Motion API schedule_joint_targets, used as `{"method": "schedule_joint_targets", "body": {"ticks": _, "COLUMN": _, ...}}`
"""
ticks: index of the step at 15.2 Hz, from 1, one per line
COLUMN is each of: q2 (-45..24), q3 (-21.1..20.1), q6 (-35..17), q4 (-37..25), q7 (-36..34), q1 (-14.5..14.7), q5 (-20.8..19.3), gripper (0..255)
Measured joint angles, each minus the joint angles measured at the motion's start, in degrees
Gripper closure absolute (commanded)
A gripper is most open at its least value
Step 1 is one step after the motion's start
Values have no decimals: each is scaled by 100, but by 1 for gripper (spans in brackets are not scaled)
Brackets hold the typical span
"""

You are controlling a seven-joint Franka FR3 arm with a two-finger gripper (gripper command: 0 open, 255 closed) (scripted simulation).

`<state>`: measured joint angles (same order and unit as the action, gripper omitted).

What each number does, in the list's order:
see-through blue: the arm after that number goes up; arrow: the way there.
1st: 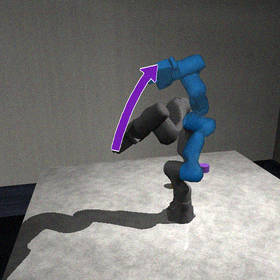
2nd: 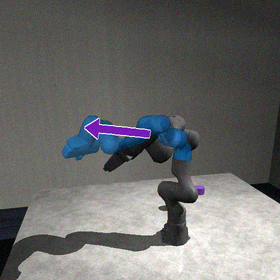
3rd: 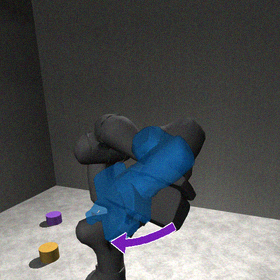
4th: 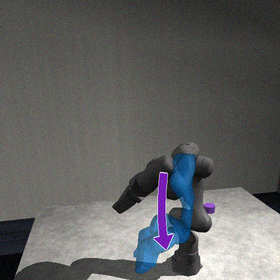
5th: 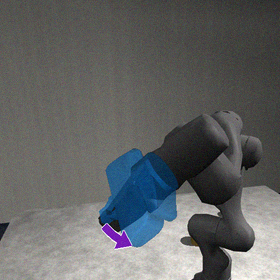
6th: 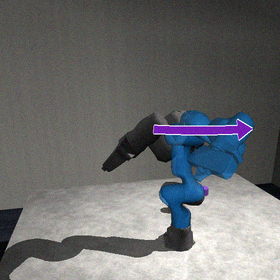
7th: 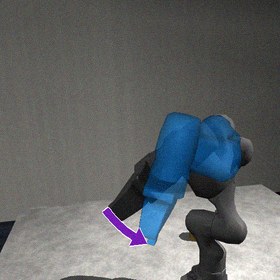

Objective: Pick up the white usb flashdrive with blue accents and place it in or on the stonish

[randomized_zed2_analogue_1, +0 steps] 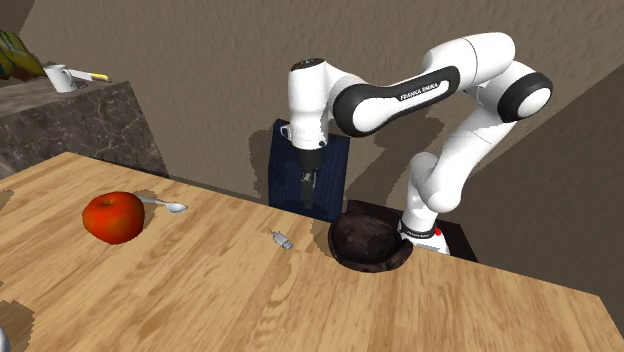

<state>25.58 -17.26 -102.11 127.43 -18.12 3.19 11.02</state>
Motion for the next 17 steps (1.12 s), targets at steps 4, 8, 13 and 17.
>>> {"method": "schedule_joint_targets", "body": {"ticks": 4, "q2": -805, "q3": -491, "q6": -229, "q4": -616, "q7": -780, "q1": -22, "q5": -217, "gripper": 0}}
{"method": "schedule_joint_targets", "body": {"ticks": 8, "q2": -1684, "q3": -931, "q6": -387, "q4": -1296, "q7": -1621, "q1": 0, "q5": -623, "gripper": 0}}
{"method": "schedule_joint_targets", "body": {"ticks": 13, "q2": -2056, "q3": -1053, "q6": -618, "q4": -1399, "q7": -1928, "q1": 25, "q5": -823, "gripper": 0}}
{"method": "schedule_joint_targets", "body": {"ticks": 17, "q2": -2156, "q3": -1074, "q6": -920, "q4": -1186, "q7": -1967, "q1": 33, "q5": -867, "gripper": 0}}
